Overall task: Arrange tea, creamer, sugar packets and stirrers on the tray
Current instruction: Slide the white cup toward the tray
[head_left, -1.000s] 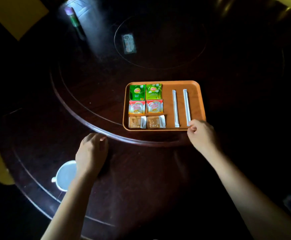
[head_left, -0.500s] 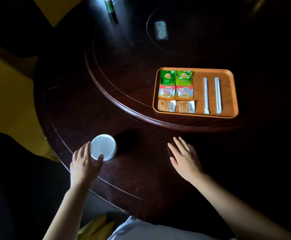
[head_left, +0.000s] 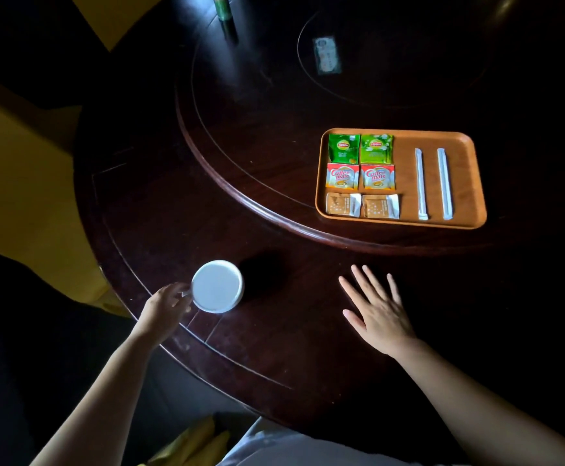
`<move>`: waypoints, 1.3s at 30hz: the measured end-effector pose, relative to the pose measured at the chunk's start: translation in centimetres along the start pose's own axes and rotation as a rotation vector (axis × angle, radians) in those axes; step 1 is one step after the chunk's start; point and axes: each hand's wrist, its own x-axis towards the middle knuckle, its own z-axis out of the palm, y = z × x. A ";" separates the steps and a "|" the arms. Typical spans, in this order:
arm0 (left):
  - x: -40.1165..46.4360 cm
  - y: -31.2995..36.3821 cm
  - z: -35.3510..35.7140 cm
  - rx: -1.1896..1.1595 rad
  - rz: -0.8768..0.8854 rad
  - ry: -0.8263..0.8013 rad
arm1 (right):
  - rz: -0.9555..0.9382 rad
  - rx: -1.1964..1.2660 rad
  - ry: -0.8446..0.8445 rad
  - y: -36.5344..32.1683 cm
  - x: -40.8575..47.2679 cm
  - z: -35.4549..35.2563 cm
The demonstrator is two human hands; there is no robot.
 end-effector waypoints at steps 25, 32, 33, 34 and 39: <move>9.8 12.6 -1.3 -0.917 0.101 -0.165 | -0.062 0.118 0.049 1.5 3.0 -0.4; 15.9 17.4 -0.7 -0.841 0.195 -0.238 | -0.061 0.163 0.062 1.5 3.0 -0.2; 16.5 17.8 -0.5 -0.842 0.197 -0.258 | -0.061 0.165 0.062 1.5 3.0 -0.1; 16.9 18.1 -0.3 -0.851 0.195 -0.283 | -0.061 0.167 0.060 1.5 3.0 -0.2; 18.5 18.9 0.3 -0.825 0.191 -0.353 | -0.059 0.167 0.040 1.5 3.0 -0.4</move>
